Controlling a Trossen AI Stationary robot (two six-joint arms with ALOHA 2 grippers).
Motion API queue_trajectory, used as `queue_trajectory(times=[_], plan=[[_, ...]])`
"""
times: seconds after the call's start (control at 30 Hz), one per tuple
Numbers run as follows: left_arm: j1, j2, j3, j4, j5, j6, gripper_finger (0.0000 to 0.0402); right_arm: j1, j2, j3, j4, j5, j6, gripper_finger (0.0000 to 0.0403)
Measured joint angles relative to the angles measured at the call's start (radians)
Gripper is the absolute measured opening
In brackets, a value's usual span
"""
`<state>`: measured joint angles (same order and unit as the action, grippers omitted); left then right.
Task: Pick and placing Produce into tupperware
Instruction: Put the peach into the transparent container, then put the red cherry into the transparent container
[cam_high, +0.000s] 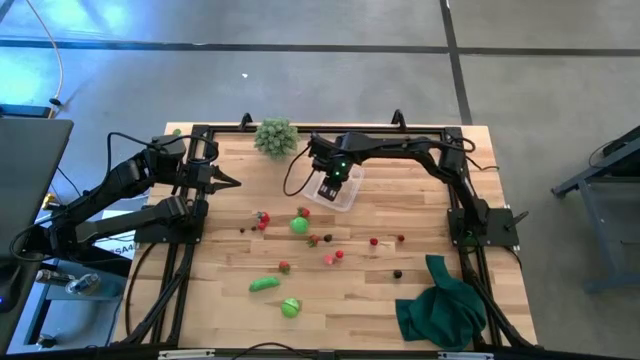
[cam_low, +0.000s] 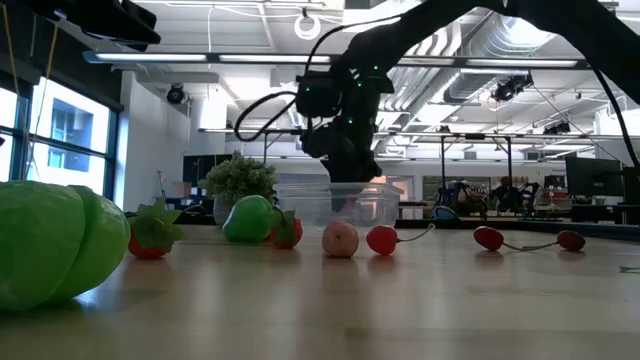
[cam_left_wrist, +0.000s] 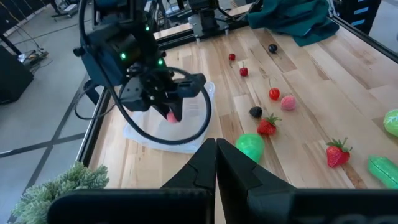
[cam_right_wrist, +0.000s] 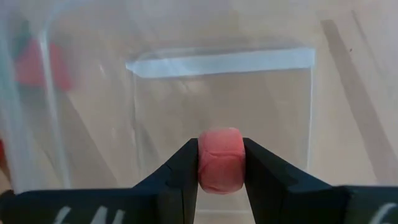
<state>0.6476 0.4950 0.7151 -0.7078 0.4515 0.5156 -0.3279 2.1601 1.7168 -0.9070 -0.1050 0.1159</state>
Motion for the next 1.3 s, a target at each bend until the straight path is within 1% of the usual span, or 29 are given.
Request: queue_trajectory(times=[0.1, 0.27, 0.7, 0.93, 1.0, 1.13, 1.3], plan=[[0.000, 0.000, 0.000, 0.000, 0.000, 0.000, 0.0003, 0.000, -0.002, 0.001, 0.013, 0.017, -0.020, 0.0094], [0.000, 0.000, 0.000, 0.000, 0.000, 0.000, 0.0003, 0.000, -0.002, 0.000, 0.006, 0.017, -0.020, 0.0096], [0.000, 0.000, 0.000, 0.000, 0.000, 0.000, 0.0003, 0.000, -0.002, 0.000, 0.006, 0.026, -0.001, 0.0140], [0.000, 0.000, 0.000, 0.000, 0.000, 0.000, 0.0003, -0.001, -0.005, 0.001, 0.000, 0.026, 0.000, 0.0151], [0.000, 0.000, 0.000, 0.000, 0.000, 0.000, 0.0003, -0.001, -0.008, 0.022, -0.048, 0.041, 0.004, 0.0151], [0.000, 0.000, 0.000, 0.000, 0.000, 0.000, 0.0003, 0.002, -0.060, 0.062, -0.133, 0.084, 0.018, 0.0151], [0.000, 0.000, 0.000, 0.000, 0.000, 0.000, 0.0003, 0.019, -0.222, 0.033, -0.198, 0.185, 0.061, 0.0151]])
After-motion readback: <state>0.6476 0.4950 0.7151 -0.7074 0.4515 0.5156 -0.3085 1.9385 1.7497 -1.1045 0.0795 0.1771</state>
